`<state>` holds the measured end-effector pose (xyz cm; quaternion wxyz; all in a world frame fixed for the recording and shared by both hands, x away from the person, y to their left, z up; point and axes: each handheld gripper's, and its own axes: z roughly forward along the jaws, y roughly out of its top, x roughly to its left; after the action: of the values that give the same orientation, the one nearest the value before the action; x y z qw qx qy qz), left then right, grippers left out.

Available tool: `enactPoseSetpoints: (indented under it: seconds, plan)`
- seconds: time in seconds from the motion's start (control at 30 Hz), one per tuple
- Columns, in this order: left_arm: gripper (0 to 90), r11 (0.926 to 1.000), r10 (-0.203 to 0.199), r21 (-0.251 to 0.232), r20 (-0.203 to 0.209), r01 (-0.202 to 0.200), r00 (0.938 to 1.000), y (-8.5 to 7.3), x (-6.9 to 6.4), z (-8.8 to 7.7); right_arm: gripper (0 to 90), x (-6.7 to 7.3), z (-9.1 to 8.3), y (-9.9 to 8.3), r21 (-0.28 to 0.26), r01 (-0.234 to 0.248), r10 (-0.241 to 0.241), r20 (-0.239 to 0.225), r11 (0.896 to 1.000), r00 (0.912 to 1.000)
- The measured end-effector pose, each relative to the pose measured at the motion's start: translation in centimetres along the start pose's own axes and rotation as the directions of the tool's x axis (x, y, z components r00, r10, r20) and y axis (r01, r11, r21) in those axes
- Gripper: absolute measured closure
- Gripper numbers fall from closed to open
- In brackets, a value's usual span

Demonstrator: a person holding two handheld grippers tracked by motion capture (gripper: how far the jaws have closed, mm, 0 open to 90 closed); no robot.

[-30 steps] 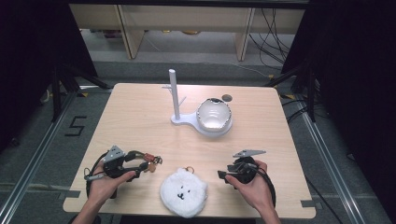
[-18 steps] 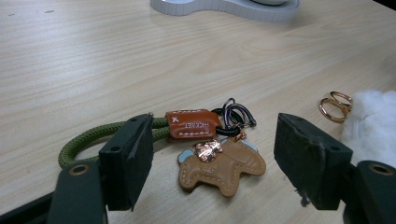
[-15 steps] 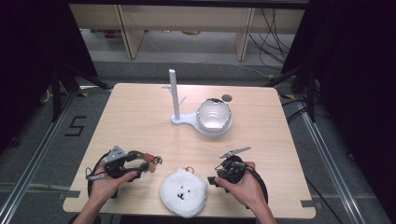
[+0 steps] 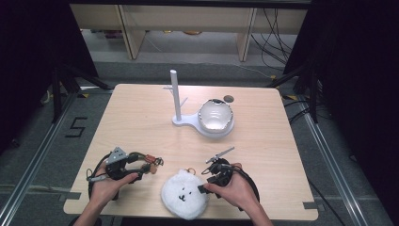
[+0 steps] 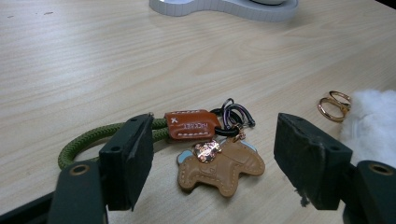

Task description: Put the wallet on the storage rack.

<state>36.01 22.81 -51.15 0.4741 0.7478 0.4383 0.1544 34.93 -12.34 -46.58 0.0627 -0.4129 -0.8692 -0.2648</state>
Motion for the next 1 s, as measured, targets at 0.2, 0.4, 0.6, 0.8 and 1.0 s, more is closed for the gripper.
enactPoseSetpoints:
  seconds: [0.2,0.4,0.6,0.8,1.0]
  plan:
    - [28.0,1.0,0.0,0.008,-0.001,0.0,1.0,0.0,0.0,0.0,45.8,0.2,1.1,0.5,0.068,0.004,-0.004,-0.01,0.998,0.9999]
    - [27.9,1.0,-0.001,0.006,0.009,0.0,1.0,0.0,0.0,0.1,45.0,0.2,2.3,0.9,0.127,0.023,-0.021,-0.013,0.992,0.9997]
    - [27.9,1.0,-0.003,0.005,0.008,0.003,1.0,0.0,0.0,0.1,49.6,0.3,2.6,1.4,0.164,0.037,-0.037,-0.002,0.986,0.9993]
    - [27.9,1.0,-0.002,0.006,0.006,0.002,1.0,0.0,0.0,0.1,56.2,0.0,3.0,2.0,0.221,0.072,-0.072,-0.01,0.973,0.9974]
    - [27.9,1.0,0.0,0.01,0.006,0.0,1.0,0.0,0.0,0.2,76.7,0.0,2.8,2.4,0.224,0.115,-0.11,-0.034,0.968,0.9933]
